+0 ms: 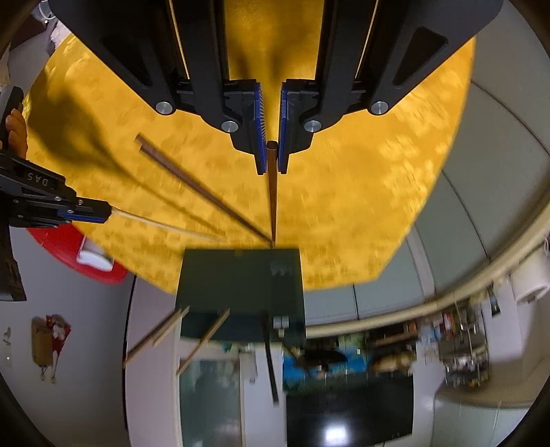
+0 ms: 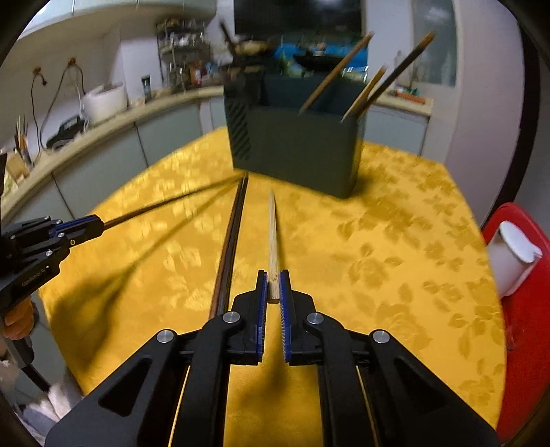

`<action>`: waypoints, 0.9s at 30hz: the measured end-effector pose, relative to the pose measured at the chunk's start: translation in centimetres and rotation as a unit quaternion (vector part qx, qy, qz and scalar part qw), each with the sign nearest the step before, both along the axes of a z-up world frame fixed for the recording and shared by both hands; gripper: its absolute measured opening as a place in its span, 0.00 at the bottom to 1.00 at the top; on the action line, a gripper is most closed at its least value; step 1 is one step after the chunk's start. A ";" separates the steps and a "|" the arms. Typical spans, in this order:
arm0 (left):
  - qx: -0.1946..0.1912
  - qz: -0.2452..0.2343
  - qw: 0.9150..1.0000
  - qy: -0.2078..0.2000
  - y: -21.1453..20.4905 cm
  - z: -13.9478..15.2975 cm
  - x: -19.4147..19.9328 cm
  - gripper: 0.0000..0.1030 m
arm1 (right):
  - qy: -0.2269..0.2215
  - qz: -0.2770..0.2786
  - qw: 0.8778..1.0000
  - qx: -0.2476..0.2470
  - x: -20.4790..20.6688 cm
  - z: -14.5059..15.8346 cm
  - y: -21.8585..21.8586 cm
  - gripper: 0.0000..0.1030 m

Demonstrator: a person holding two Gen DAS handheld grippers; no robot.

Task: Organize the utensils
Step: 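Lift both held chopsticks and carry them above the green holder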

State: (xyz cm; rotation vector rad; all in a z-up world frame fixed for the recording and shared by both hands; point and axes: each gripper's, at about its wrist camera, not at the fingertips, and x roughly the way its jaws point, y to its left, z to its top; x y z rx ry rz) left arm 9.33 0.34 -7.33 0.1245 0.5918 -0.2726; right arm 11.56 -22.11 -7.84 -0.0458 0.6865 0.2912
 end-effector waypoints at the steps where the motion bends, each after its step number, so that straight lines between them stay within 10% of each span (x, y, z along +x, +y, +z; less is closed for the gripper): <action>1: -0.001 -0.001 1.000 -0.008 0.0 0.7 -0.1 0.06 | -0.013 -0.004 1.000 0.005 -0.4 1.0 -0.3 0.08; 13: -0.017 -0.004 0.995 -0.098 0.5 10.3 0.2 0.06 | -0.103 -0.017 0.994 0.044 -2.6 8.9 -2.5 0.08; 27: -0.024 -0.032 0.996 -0.084 0.0 14.2 3.3 0.06 | -0.067 -0.022 0.995 0.073 0.1 11.3 -3.4 0.08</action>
